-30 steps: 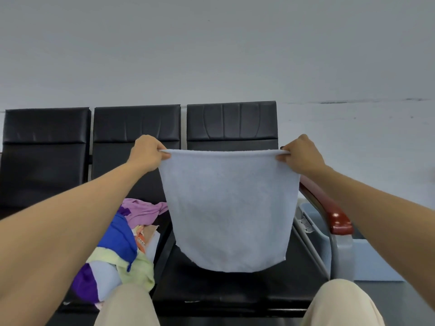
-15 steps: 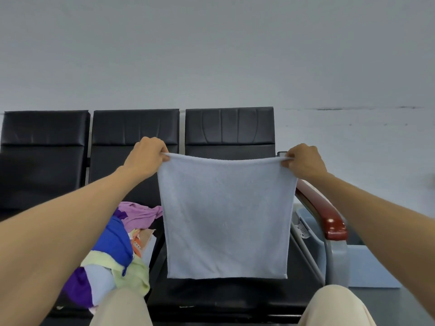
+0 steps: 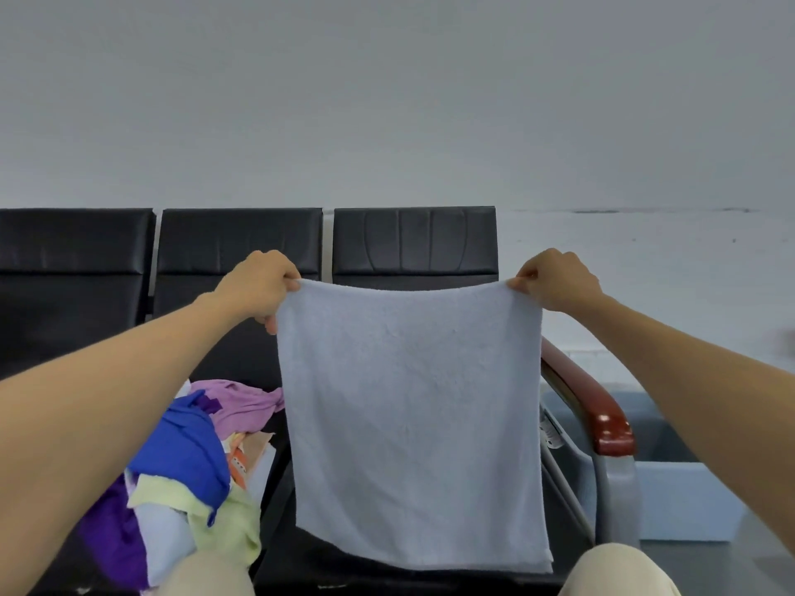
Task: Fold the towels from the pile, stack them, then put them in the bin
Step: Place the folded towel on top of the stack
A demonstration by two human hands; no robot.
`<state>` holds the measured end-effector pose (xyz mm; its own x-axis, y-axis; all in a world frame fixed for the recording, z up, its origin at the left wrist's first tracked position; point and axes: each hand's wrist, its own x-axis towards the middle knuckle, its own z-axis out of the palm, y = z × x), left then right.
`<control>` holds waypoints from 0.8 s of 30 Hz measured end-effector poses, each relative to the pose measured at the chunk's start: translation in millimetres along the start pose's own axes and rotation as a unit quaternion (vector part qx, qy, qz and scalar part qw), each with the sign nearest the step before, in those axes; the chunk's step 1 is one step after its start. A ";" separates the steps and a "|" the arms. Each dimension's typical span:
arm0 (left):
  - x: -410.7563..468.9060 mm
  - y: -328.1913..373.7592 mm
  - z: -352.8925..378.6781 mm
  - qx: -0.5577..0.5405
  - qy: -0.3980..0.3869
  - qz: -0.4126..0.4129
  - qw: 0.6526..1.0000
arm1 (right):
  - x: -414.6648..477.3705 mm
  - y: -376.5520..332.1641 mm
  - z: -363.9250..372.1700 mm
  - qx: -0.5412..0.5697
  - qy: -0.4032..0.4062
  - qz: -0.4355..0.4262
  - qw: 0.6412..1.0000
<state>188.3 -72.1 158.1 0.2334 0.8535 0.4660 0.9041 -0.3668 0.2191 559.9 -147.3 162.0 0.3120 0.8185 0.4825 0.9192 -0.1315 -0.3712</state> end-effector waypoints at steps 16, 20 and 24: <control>19.2 -25.6 202.4 -0.259 0.018 -0.108 0.960 | 8.1 87.5 175.7 0.194 -0.055 0.077 0.976; -9.9 -36.6 240.9 -0.250 -0.043 -0.089 0.963 | -18.6 98.3 206.1 0.213 -0.059 0.125 0.967; -48.4 -46.7 269.5 -0.193 -0.085 -0.046 0.976 | -50.2 110.1 237.6 0.213 -0.083 0.150 0.962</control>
<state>231.2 3.5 -105.6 0.2431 0.9267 0.2865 0.7290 -0.3694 0.5762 588.2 -70.0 -91.6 0.4720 0.8624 0.1831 0.6013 -0.1630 -0.7823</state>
